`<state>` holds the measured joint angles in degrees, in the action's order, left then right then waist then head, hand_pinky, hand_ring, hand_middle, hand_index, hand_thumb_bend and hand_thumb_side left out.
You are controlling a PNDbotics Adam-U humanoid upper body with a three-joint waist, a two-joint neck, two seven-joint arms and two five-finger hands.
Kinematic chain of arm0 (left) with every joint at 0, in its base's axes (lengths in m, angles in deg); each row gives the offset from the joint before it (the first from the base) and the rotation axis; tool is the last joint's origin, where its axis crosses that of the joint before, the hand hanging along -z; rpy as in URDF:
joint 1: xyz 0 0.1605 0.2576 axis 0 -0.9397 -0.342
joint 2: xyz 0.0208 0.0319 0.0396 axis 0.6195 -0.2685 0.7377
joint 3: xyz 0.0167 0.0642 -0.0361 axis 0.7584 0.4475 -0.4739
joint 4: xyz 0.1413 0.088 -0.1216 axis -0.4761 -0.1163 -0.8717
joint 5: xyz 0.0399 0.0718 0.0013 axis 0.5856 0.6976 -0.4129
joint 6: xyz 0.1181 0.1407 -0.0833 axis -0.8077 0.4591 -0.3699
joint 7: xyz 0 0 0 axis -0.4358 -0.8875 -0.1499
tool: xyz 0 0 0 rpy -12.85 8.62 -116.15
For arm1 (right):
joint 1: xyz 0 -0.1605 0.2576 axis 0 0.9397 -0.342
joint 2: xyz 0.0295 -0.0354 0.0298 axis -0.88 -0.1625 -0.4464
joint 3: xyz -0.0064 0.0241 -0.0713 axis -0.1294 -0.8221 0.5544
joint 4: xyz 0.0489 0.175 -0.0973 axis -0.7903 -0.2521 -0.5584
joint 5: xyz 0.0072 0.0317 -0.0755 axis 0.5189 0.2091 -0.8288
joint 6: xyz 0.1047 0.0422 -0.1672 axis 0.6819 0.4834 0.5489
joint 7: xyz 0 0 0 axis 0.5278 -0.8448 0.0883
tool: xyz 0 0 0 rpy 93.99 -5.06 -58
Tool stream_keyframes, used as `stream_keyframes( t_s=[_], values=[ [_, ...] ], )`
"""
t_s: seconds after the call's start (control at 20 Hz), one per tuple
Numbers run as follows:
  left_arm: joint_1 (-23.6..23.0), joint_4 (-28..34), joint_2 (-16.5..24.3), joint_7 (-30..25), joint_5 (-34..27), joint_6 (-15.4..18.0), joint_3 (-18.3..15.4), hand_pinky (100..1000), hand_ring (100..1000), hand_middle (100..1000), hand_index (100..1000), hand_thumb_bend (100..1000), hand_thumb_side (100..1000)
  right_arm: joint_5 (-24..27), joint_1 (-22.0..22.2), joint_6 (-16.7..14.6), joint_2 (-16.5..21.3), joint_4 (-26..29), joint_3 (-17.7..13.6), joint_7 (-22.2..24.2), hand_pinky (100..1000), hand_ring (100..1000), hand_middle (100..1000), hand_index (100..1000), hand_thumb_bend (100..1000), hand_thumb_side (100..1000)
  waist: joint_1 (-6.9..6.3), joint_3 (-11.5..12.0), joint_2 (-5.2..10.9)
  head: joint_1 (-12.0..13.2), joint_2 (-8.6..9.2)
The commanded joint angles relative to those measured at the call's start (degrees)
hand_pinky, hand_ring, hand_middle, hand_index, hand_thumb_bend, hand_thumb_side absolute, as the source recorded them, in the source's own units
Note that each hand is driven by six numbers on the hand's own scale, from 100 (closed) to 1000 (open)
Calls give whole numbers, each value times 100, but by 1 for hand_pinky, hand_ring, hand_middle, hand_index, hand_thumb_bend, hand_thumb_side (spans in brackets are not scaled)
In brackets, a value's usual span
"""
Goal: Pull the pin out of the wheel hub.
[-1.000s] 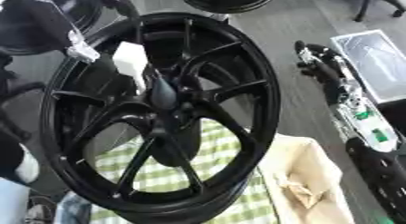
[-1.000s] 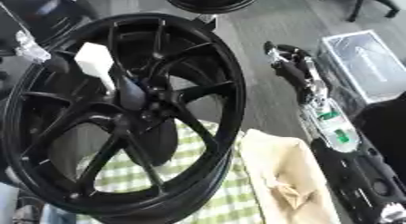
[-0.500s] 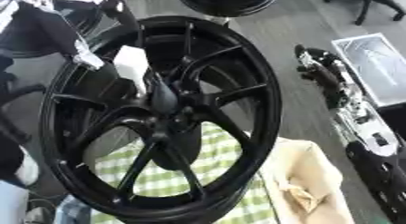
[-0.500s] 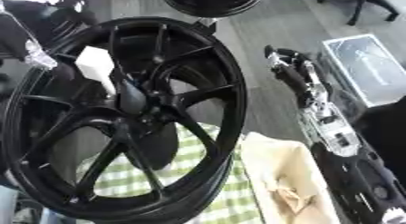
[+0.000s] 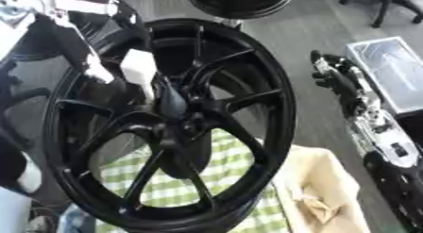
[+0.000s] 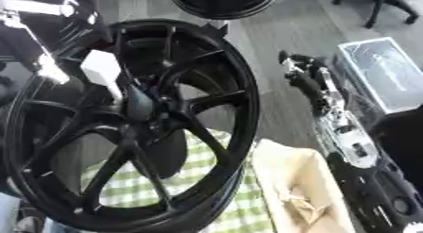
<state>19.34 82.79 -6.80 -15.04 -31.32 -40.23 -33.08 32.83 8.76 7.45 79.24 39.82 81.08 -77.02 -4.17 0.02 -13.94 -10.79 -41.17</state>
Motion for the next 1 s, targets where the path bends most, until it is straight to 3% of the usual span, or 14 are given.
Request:
stream_keyframes(
  t_s=[0.05, 0.5, 0.7, 0.9, 0.95, 1.0],
  values=[
    [85, -22, 62, -211, 150, 280, -29, 915, 868, 797, 843, 634, 316, 11, -42, -22, 85, 39, -27, -2, 768, 699, 637, 785, 348, 478, 12, -19, 76, 27, 73],
    [60, -111, 14, -211, 270, 331, -41, 898, 853, 772, 813, 527, 279, 27, -35, -33, 78, 26, -37, -16, 767, 696, 636, 784, 344, 481, 1, -47, 61, 52, 74],
    [67, -87, 0, -211, 194, 183, -91, 886, 840, 746, 732, 433, 306, 21, -30, -35, 74, 16, -36, -11, 768, 696, 636, 785, 342, 482, 1, -52, 49, 58, 78],
    [79, -51, -15, -211, 145, 61, -69, 875, 819, 713, 654, 361, 213, 17, -28, -38, 71, 5, -42, -14, 768, 696, 636, 785, 341, 483, 3, -54, 38, 63, 80],
    [78, -46, -18, -211, 151, 45, -62, 864, 802, 685, 608, 295, 147, 18, -28, -39, 70, 3, -44, -15, 768, 696, 636, 785, 340, 484, 3, -58, 35, 68, 82],
    [75, -45, -22, -211, 153, 28, -58, 856, 790, 668, 576, 270, 145, 18, -29, -40, 69, 2, -43, -14, 768, 696, 636, 785, 338, 485, 5, -61, 31, 71, 85]
  ],
)
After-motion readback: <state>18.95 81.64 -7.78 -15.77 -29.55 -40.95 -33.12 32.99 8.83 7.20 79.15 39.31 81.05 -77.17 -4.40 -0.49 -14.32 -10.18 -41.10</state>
